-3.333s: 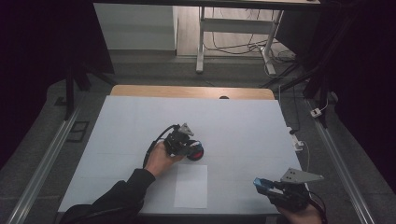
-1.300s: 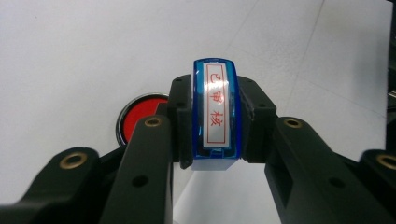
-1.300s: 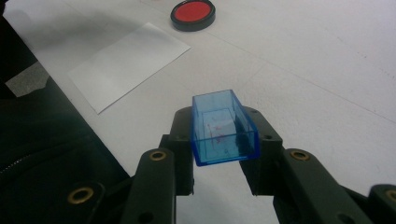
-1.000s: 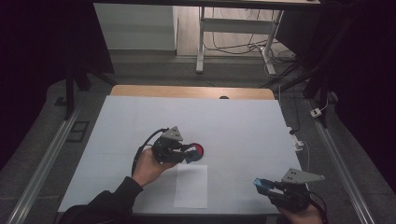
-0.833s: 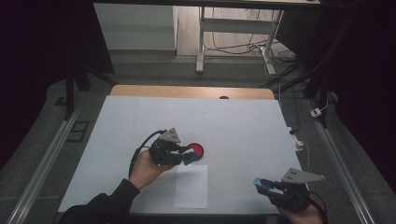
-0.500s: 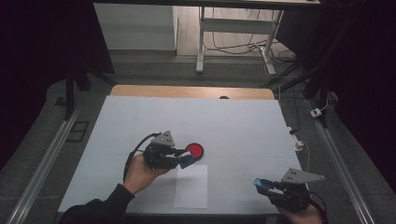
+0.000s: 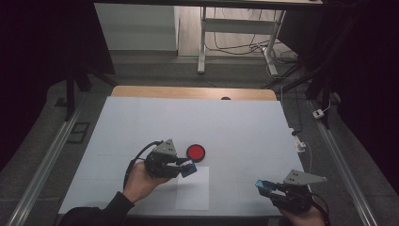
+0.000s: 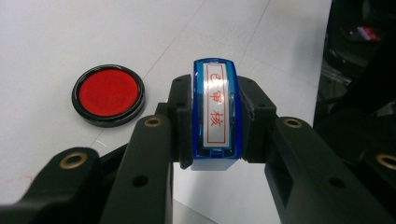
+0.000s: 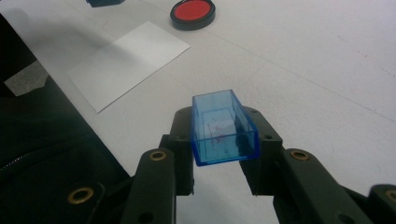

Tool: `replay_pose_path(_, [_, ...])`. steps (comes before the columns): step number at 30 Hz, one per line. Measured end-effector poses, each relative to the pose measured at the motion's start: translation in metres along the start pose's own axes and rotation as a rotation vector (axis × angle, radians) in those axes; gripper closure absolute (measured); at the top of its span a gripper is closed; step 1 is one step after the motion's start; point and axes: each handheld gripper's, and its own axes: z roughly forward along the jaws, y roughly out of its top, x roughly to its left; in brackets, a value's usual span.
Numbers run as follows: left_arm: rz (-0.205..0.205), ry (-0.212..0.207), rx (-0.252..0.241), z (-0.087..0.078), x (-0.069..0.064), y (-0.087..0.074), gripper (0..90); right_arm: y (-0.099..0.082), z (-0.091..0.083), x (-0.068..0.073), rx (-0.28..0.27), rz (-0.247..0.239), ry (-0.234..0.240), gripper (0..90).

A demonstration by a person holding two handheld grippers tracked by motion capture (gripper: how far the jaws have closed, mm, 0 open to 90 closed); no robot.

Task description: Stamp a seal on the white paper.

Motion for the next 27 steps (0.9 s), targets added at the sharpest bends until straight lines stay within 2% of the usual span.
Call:
replay_pose_path(11, [0.04,0.018,0.018,0.013,-0.004,-0.007,70.0,0.0,0.0,-0.001,-0.002,0.005,0.005,68.7])
replay_pose_path(17, [0.034,0.007,0.039,0.022,-0.007,-0.009,70.0,0.0,0.0,-0.001,-0.002,0.006,0.006,68.7])
replay_pose_path(20, [0.059,0.013,0.051,0.028,-0.006,-0.012,70.1,0.0,0.0,-0.001,-0.001,0.006,0.007,68.6])
replay_pose_path(24, [0.052,0.005,0.066,0.035,-0.004,-0.015,70.1,0.0,0.0,-0.001,-0.001,0.007,0.008,68.6])
replay_pose_path(27, [0.065,0.01,0.077,0.039,-0.004,-0.016,70.1,0.0,0.0,-0.001,-0.001,0.007,0.009,68.6])
